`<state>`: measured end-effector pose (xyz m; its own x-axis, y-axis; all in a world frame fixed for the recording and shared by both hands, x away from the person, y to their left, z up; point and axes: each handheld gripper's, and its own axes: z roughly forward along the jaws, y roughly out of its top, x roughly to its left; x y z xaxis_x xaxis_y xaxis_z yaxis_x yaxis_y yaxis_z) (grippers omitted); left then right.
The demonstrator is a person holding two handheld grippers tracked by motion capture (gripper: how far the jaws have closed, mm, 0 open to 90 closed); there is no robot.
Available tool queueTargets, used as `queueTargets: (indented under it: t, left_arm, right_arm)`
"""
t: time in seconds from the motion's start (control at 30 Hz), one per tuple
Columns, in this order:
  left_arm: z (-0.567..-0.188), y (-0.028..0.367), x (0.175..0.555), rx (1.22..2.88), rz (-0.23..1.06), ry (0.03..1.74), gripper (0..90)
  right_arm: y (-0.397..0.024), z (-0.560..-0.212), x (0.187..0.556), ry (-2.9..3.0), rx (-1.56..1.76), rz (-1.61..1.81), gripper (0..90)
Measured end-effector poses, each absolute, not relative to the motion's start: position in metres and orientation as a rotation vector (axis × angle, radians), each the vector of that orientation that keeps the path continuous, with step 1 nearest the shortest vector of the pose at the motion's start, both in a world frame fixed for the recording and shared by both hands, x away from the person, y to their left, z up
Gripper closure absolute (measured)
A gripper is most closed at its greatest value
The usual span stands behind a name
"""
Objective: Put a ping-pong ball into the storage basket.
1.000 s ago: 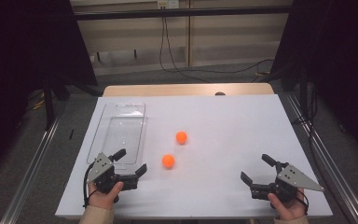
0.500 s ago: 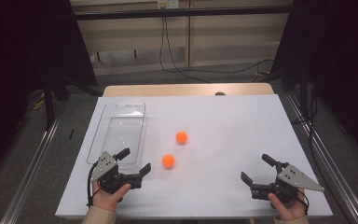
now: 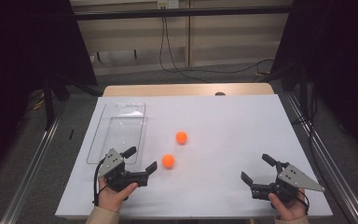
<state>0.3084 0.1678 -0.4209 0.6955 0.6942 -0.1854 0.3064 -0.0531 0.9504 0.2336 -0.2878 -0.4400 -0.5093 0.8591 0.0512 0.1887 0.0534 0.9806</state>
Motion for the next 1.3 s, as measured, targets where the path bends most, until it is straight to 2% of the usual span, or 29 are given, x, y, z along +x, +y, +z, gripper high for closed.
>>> queueTargets:
  t: [1.3]
  left_arm:
    - [-0.420,0.137,0.314,1.735,0.348,0.801,2.1]
  right_arm:
    - [-0.286,-0.439,0.233,1.769,1.026,1.494,1.7]
